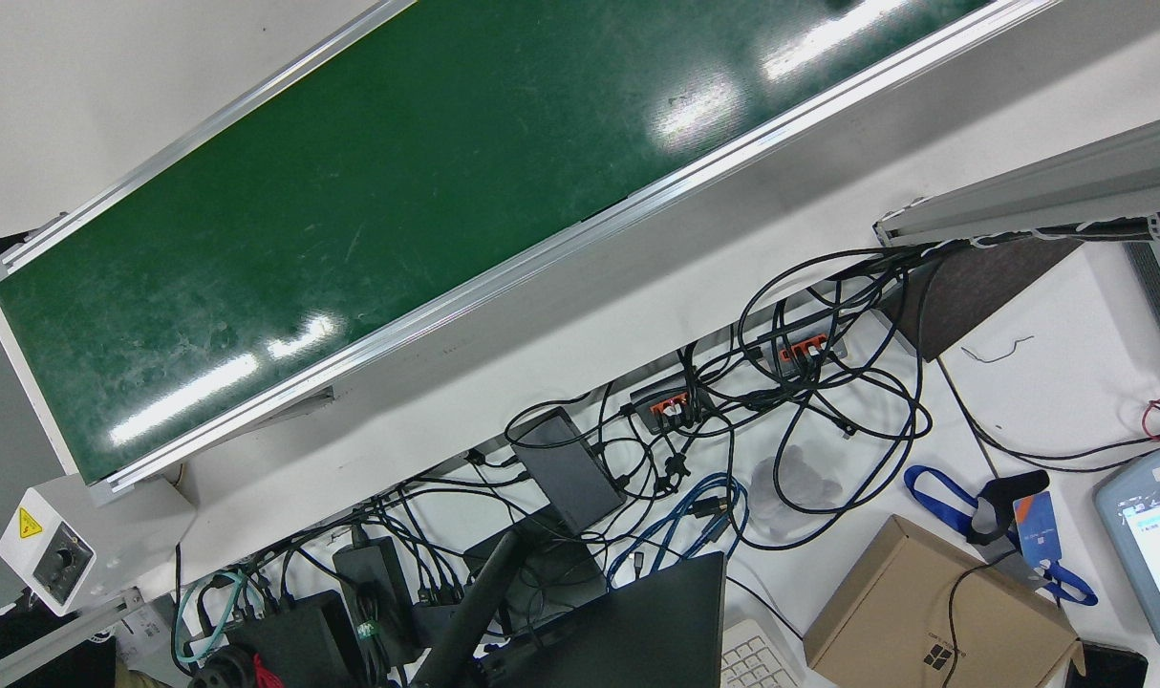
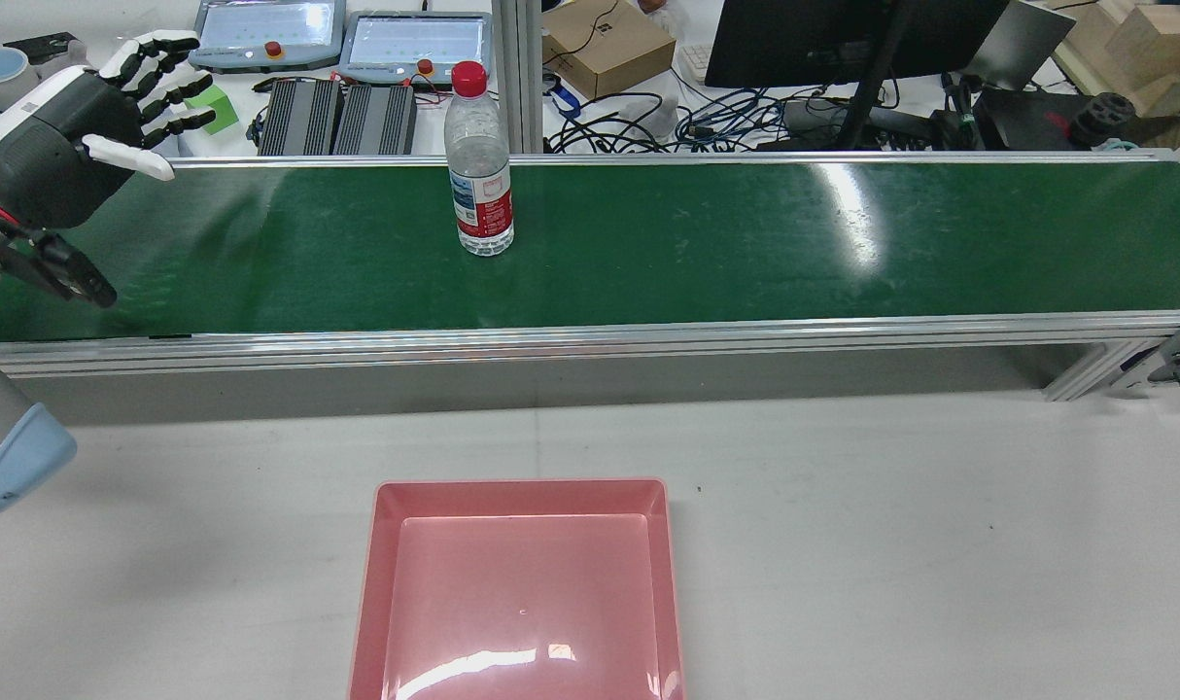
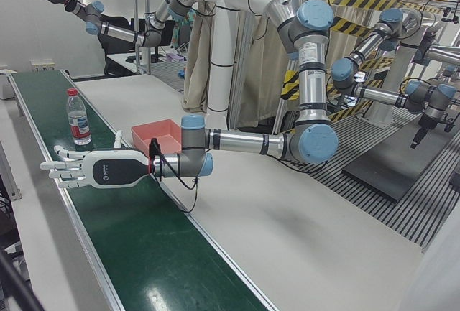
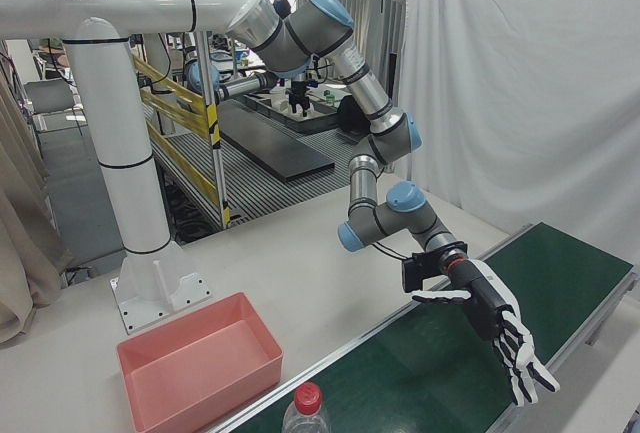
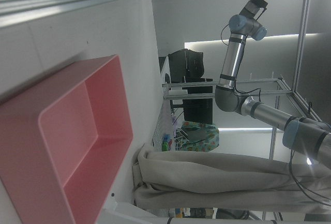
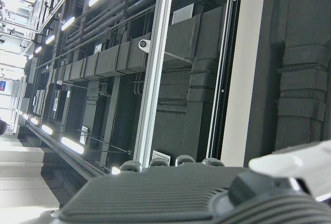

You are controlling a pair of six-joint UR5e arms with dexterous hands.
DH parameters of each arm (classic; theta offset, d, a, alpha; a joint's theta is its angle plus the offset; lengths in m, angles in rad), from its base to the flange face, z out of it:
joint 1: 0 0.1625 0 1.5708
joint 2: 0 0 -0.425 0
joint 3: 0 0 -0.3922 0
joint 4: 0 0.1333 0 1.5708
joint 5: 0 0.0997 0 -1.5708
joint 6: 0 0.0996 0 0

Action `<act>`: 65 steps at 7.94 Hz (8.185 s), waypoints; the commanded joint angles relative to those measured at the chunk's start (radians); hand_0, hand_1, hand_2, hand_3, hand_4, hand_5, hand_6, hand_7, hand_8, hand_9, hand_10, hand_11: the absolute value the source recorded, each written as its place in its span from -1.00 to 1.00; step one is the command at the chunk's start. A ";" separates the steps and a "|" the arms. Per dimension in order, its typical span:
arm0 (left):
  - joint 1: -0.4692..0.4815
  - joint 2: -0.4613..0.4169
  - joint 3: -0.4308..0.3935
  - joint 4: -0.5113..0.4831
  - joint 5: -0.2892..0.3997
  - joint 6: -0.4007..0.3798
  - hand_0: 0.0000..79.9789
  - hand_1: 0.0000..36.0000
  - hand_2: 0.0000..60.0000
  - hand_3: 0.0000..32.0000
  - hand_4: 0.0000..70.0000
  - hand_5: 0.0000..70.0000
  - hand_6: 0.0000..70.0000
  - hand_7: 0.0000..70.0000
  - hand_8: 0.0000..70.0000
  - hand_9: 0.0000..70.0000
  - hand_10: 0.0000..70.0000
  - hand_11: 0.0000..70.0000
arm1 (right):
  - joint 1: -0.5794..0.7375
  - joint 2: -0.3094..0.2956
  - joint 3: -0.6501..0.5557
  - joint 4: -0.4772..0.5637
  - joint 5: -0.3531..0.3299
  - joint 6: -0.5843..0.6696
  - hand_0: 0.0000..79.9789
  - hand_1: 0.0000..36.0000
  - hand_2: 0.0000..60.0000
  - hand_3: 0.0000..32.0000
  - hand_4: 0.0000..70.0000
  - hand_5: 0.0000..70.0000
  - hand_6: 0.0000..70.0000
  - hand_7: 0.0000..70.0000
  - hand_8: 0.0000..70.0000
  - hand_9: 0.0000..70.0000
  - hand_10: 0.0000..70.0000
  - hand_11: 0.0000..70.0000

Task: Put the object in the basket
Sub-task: 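Move the left hand over the conveyor toward the approaching bottle, then close the left hand fingers around the clear bottle's body, then lift the bottle off the belt and carry it over the pink basket, then open the left hand fingers to drop the bottle into the basket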

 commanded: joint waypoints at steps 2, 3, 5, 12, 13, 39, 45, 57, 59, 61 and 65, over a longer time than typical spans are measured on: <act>0.019 0.016 -0.013 -0.039 -0.005 0.019 0.40 -0.74 -1.00 -0.14 -1.00 -0.11 -0.96 -0.93 -0.77 -0.74 -0.79 -0.65 | 0.000 0.000 0.001 0.000 0.000 0.000 -1.00 -1.00 -1.00 -1.00 -1.00 -1.00 -1.00 -1.00 -1.00 -1.00 -1.00 -1.00; 0.024 0.012 -0.021 -0.042 -0.005 0.024 0.41 -0.73 -1.00 -0.12 -1.00 -0.13 -0.96 -0.93 -0.76 -0.75 -0.80 -0.67 | 0.000 0.000 0.001 0.000 0.000 0.000 -1.00 -1.00 -1.00 -1.00 -1.00 -1.00 -1.00 -1.00 -1.00 -1.00 -1.00 -1.00; 0.033 0.010 -0.021 -0.042 -0.003 0.024 0.41 -0.71 -1.00 -0.16 -0.89 -0.13 -0.92 -0.91 -0.71 -0.72 -0.78 -0.65 | 0.000 0.000 0.001 -0.002 0.000 0.000 -1.00 -1.00 -1.00 -1.00 -1.00 -1.00 -1.00 -1.00 -1.00 -1.00 -1.00 -1.00; 0.062 -0.011 -0.017 -0.036 0.021 0.019 0.41 -0.73 -1.00 -0.29 -0.85 -0.11 -0.88 -0.89 -0.68 -0.68 -0.83 -0.73 | 0.000 0.000 0.001 0.000 0.000 0.000 -1.00 -1.00 -1.00 -1.00 -1.00 -1.00 -1.00 -1.00 -1.00 -1.00 -1.00 -1.00; 0.056 -0.021 -0.018 -0.031 0.020 0.019 0.41 -0.71 -1.00 -0.31 -0.83 -0.10 -0.88 -0.89 -0.67 -0.66 -0.83 -0.72 | 0.000 0.000 0.001 0.000 0.000 0.000 -1.00 -1.00 -1.00 -1.00 -1.00 -1.00 -1.00 -1.00 -1.00 -1.00 -1.00 -1.00; 0.276 -0.117 -0.586 0.503 0.078 0.275 1.00 0.64 -0.33 -1.00 0.23 1.00 1.00 1.00 1.00 1.00 1.00 1.00 | 0.000 0.000 0.002 0.000 0.000 0.000 -1.00 -1.00 -1.00 -1.00 -1.00 -1.00 -1.00 -1.00 -1.00 -1.00 -1.00 -1.00; 0.558 -0.194 -0.685 0.703 -0.104 0.461 1.00 0.61 -0.60 -1.00 0.11 1.00 1.00 1.00 1.00 1.00 1.00 1.00 | 0.000 0.000 0.002 0.000 0.000 0.000 -1.00 -1.00 -1.00 -1.00 -1.00 -1.00 -1.00 -1.00 -1.00 -1.00 -1.00 -1.00; 0.570 -0.096 -0.839 0.645 -0.192 0.464 -0.03 -1.00 -1.00 -0.45 -0.71 0.33 -0.75 -0.80 -0.55 -0.58 -0.51 -0.30 | 0.002 0.000 0.004 0.000 0.000 0.000 -1.00 -1.00 -1.00 -1.00 -1.00 -1.00 -1.00 -1.00 -1.00 -1.00 -1.00 -1.00; 0.585 -0.097 -0.839 0.679 -0.192 0.456 -0.01 -1.00 -1.00 -0.24 -0.81 0.15 -0.79 -0.90 -0.62 -0.67 -0.59 -0.42 | 0.002 0.000 0.002 0.000 0.000 0.000 -1.00 -1.00 -1.00 -1.00 -1.00 -1.00 -1.00 -1.00 -1.00 -1.00 -1.00 -1.00; 0.588 -0.102 -0.837 0.696 -0.189 0.452 -0.13 -1.00 -1.00 -0.25 -0.88 0.02 -0.81 -0.89 -0.64 -0.72 -0.64 -0.49 | 0.002 0.000 0.002 0.000 0.000 0.000 -1.00 -1.00 -1.00 -1.00 -1.00 -1.00 -1.00 -1.00 -1.00 -1.00 -1.00 -1.00; 0.584 -0.105 -0.831 0.703 -0.175 0.450 -0.34 -1.00 -1.00 -0.23 -0.98 -0.03 -0.87 -0.90 -0.73 -0.75 -0.75 -0.66 | 0.002 0.000 0.004 0.000 0.000 0.000 -1.00 -1.00 -1.00 -1.00 -1.00 -1.00 -1.00 -1.00 -1.00 -1.00 -1.00 -1.00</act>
